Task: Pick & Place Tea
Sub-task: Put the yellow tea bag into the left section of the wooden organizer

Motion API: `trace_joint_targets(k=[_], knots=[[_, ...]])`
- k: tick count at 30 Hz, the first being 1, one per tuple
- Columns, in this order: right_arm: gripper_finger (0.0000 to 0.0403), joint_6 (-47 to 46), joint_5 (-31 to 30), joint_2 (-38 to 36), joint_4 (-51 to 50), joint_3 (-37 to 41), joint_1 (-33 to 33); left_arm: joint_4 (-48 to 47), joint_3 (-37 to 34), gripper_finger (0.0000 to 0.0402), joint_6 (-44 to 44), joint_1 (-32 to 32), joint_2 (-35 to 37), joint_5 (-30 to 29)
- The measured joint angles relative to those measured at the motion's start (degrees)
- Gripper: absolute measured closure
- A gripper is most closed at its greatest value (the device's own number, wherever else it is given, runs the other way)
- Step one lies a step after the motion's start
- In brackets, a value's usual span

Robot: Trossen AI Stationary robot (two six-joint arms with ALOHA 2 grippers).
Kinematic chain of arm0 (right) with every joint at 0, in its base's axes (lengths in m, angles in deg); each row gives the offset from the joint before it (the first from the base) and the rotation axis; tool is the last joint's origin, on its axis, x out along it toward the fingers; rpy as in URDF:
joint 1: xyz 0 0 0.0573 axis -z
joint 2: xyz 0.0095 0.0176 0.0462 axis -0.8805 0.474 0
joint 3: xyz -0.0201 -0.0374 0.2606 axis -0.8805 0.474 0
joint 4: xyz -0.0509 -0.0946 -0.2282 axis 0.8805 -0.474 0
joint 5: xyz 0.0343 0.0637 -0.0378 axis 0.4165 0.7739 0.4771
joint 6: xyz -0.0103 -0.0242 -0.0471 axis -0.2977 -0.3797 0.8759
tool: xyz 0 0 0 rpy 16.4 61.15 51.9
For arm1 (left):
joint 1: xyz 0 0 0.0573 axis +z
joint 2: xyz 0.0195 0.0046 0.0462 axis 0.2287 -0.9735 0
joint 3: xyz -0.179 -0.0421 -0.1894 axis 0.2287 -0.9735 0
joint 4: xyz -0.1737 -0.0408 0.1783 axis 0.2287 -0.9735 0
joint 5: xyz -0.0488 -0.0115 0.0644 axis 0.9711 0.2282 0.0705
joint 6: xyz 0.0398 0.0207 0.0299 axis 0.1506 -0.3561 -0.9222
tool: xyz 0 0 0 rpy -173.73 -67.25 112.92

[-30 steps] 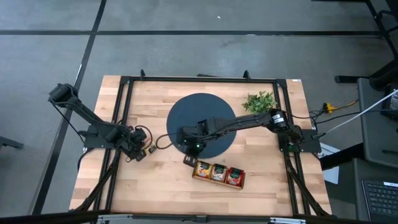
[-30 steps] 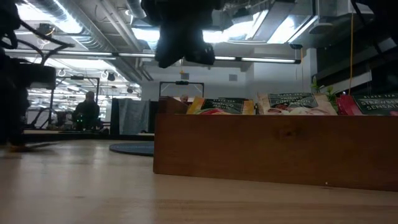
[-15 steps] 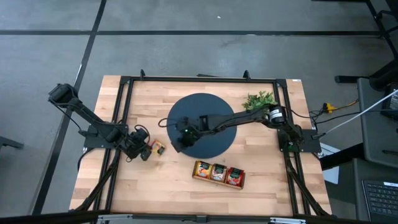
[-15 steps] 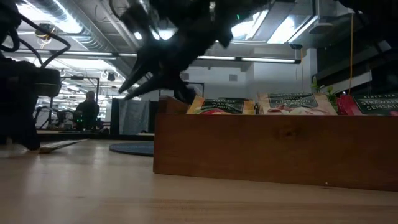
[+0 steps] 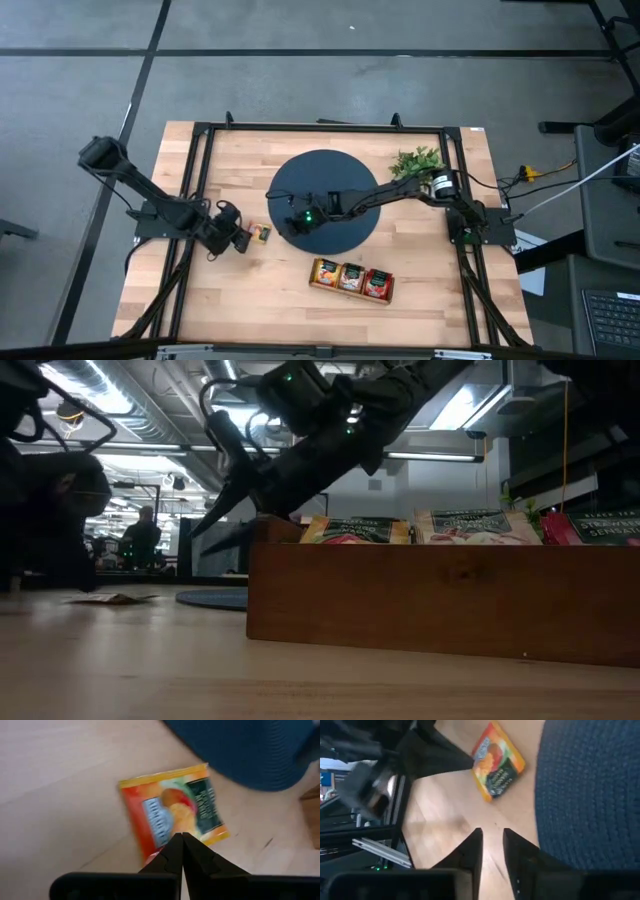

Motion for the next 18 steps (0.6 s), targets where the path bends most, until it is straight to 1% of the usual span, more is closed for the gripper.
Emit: trace_joint_targets(k=[3, 8, 12, 15, 18], knots=[[0.0291, -1.0, -0.5, 0.8, -0.1, -0.1, 0.3, 5.0, 0.1, 0.0398, -1.4, 1.7, -2.8, 0.8], [0.0252, -3.3, -1.8, 1.7, 0.3, -0.1, 0.4, 9.4, 0.3, 0.0398, -1.7, 4.3, -8.0, 5.0], [0.0243, -3.3, -2.0, 1.7, 0.7, -0.1, 0.4, 10.7, 0.7, 0.0398, -3.0, 4.1, -11.5, 7.1], [0.0242, -3.4, -1.8, 1.7, 1.2, -0.1, 0.4, 13.3, 0.5, 0.0398, -1.8, 3.5, -13.1, 5.6], [0.0242, -3.4, -1.7, 1.7, 0.9, -0.1, 0.4, 18.0, 0.3, 0.0398, -1.8, 4.1, -14.7, 3.9]])
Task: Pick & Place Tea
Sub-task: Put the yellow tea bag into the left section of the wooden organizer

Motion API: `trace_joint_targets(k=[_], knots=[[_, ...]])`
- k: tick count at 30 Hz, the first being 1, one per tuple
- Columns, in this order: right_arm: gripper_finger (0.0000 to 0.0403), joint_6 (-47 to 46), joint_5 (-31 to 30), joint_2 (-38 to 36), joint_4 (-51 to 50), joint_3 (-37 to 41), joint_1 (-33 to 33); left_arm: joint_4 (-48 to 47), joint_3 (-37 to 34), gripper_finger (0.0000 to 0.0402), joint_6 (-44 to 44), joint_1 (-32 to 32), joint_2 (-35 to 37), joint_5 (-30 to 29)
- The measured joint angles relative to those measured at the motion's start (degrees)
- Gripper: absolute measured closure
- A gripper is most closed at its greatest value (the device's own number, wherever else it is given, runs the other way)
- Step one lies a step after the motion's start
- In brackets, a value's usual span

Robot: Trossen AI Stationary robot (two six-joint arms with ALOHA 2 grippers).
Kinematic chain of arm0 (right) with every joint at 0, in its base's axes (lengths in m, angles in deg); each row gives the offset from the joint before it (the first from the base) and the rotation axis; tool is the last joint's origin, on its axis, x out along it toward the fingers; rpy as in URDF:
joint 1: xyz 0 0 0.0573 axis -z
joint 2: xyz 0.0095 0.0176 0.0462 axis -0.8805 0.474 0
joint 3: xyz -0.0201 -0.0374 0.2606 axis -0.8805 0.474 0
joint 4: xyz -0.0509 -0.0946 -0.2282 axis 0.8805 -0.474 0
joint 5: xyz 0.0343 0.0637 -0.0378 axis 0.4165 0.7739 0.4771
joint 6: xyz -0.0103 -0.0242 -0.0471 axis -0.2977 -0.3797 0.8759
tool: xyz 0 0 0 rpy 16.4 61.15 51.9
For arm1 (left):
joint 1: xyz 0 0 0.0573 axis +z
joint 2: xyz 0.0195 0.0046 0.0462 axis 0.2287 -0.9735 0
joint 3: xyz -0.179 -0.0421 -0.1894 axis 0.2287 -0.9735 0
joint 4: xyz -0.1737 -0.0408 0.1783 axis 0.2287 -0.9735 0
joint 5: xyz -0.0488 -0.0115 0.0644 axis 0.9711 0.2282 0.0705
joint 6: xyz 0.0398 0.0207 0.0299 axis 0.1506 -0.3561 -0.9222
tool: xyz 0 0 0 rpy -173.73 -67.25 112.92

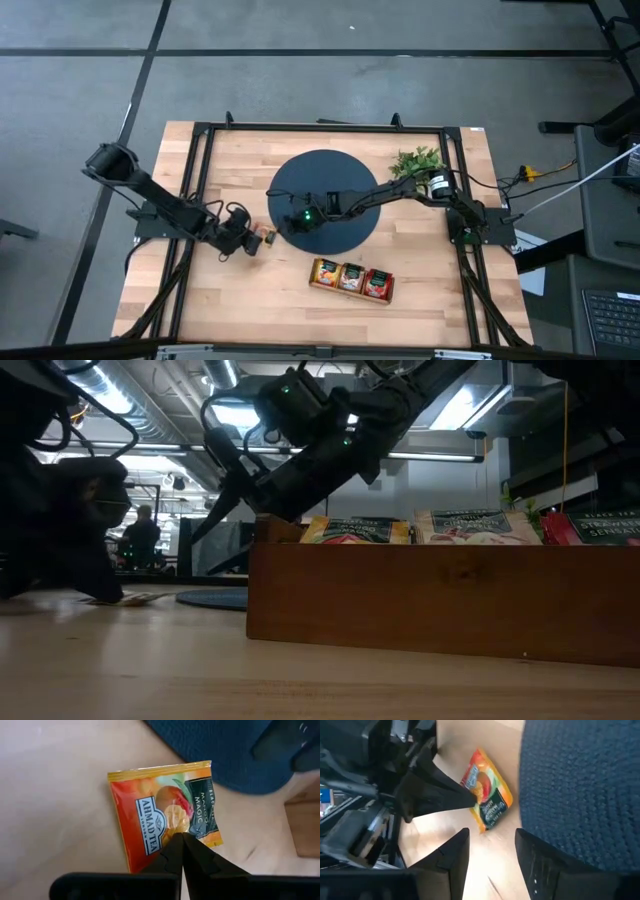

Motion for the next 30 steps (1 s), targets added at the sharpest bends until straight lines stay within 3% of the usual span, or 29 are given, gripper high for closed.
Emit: trace_joint_targets(k=[16, 30], knots=[[0.0242, 0.0, -0.2, 0.4, -5.5, 0.0, 0.4, 3.9, 2.1, 0.0398, -1.1, 5.5, -4.7, 0.1], [0.0242, -1.4, -1.3, 3.9, 3.4, -0.2, 1.1, 10.1, 2.2, 0.0398, -6.6, 7.8, -7.2, 3.8]])
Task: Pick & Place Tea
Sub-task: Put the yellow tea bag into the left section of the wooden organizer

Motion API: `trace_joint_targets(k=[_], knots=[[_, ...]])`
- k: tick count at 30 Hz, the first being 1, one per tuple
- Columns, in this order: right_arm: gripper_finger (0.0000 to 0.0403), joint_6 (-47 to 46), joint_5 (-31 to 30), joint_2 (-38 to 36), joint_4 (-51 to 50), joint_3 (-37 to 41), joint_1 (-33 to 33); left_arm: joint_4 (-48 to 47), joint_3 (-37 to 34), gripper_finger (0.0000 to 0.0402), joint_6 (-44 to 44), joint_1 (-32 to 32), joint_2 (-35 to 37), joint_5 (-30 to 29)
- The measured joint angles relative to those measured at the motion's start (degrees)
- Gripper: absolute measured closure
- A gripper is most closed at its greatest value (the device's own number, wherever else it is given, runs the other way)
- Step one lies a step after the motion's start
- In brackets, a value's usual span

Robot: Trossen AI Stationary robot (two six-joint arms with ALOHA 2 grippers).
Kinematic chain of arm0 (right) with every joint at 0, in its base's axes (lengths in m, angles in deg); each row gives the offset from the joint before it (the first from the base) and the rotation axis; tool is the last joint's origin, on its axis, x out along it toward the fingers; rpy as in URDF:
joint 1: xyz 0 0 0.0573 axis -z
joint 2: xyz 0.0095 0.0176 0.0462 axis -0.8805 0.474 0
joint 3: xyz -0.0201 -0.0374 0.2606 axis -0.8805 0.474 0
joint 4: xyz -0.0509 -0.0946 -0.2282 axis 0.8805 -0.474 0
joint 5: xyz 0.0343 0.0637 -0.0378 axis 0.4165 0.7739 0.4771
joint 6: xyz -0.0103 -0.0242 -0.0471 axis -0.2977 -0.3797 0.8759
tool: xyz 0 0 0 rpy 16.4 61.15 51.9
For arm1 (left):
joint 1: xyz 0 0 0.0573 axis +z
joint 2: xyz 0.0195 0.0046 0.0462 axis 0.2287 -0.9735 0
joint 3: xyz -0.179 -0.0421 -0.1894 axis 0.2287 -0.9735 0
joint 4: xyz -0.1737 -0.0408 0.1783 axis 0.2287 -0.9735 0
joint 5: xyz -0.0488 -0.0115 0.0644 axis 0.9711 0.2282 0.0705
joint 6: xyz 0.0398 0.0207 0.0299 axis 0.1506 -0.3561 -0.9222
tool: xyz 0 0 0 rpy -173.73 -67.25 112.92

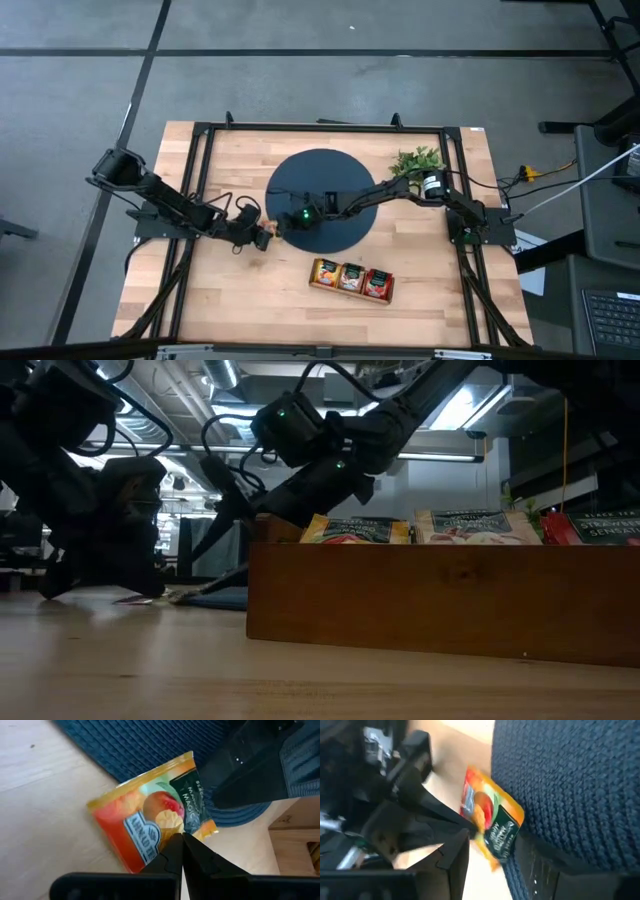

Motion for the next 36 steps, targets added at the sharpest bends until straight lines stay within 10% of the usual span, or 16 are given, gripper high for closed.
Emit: trace_joint_targets(k=[8, 19, 36], knots=[[0.0261, 0.0, -0.5, 0.1, 0.4, 0.0, 0.2, 0.8, 0.0, 0.0398, -0.2, 0.0, -0.1, 0.2], [0.0392, 1.7, -0.6, 0.2, 0.1, 0.0, 0.3, 0.9, 0.0, 0.0398, -0.8, 0.0, 0.0, 0.1], [0.0399, 4.9, 4.7, 0.2, 0.3, 0.1, 1.0, 10.3, -0.2, 0.0398, -9.9, -0.1, 7.2, 13.6]])
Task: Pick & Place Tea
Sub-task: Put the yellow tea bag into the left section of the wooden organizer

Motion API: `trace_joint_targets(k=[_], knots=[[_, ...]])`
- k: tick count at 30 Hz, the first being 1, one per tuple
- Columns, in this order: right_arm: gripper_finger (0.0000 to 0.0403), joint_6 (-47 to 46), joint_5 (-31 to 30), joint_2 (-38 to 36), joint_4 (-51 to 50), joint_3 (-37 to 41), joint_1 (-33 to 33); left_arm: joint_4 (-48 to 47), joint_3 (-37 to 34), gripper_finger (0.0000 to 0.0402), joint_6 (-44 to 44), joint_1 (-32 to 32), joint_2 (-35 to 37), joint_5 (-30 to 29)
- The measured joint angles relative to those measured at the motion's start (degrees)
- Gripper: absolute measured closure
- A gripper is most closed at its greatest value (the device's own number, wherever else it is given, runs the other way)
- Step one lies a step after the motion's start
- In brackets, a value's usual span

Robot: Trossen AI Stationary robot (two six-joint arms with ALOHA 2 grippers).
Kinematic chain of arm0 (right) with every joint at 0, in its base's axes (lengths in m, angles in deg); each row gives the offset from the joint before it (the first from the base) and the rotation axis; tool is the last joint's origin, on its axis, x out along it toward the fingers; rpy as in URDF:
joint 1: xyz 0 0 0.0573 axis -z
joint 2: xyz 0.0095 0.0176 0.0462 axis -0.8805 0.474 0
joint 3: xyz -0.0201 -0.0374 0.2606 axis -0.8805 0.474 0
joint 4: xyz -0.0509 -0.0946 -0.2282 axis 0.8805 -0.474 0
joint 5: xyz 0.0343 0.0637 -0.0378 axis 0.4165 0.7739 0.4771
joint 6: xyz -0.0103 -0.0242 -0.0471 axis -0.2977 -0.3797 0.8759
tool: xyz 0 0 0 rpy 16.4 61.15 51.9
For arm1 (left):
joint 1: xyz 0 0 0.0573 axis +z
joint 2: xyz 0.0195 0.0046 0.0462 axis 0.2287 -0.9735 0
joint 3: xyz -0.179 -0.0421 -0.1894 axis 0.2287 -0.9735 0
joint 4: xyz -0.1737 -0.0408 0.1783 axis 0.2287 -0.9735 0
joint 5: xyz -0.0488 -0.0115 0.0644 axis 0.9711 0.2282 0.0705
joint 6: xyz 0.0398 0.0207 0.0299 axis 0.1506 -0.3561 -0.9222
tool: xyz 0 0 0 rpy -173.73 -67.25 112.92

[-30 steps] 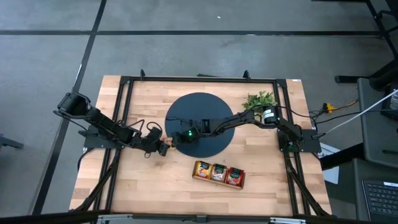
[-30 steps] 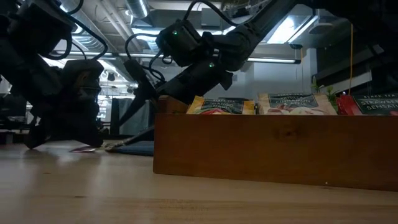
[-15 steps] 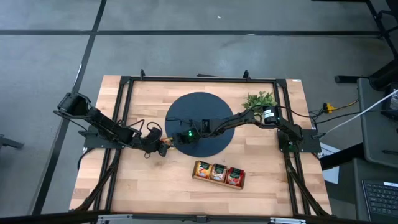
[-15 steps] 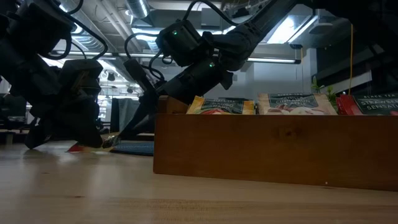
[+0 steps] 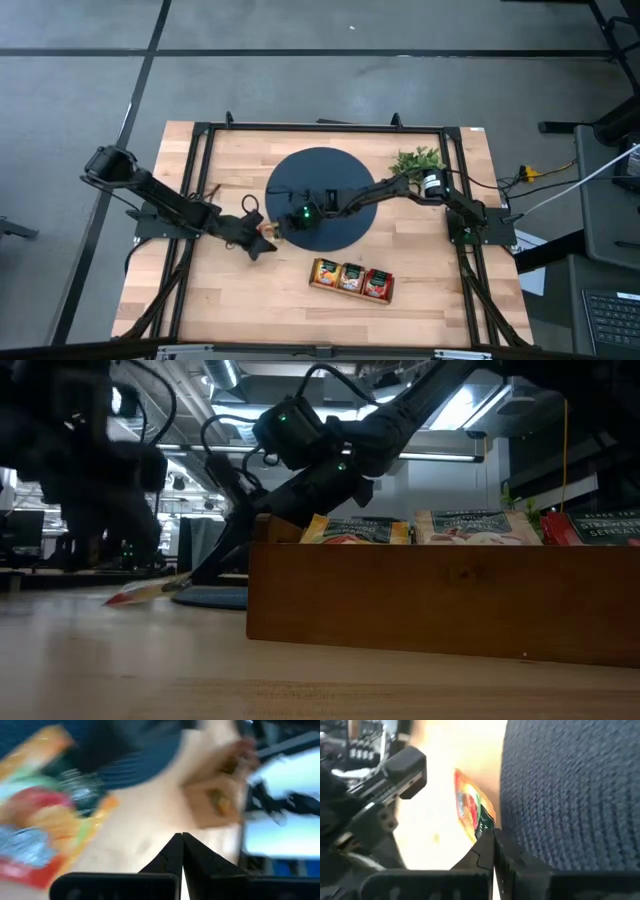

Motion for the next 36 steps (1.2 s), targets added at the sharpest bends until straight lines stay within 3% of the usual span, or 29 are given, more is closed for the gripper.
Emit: trace_joint_targets(k=[6, 10, 18, 26, 31, 36], knots=[[0.0401, 0.0, 9.4, -0.3, 2.4, 0.2, 1.0, 0.5, 0.0, 0.0398, -10.0, -2.5, 8.8, 8.2], [0.0401, -0.1, 19.0, -1.8, 3.9, 0.2, 1.9, 0.4, 0.1, 0.0398, -13.3, -5.2, 13.8, 12.0], [0.0401, -2.5, 35.5, -3.9, 4.0, -1.2, 1.9, -0.6, 0.2, 0.0398, -14.1, -8.4, 16.9, 11.5], [0.0402, -3.8, 54.8, -4.6, 2.1, -9.7, 0.8, -5.5, 0.2, 0.0398, -12.9, -8.4, 16.7, 11.3], [0.0402, -2.1, 63.6, -4.7, -4.7, -14.6, 0.0, -5.9, 0.2, 0.0398, -12.0, -8.5, 16.7, 11.3], [0.0402, 10.6, 64.6, -7.0, -20.3, -15.2, -1.1, -6.1, 0.2, 0.0398, -11.6, -9.4, 16.7, 10.9]])
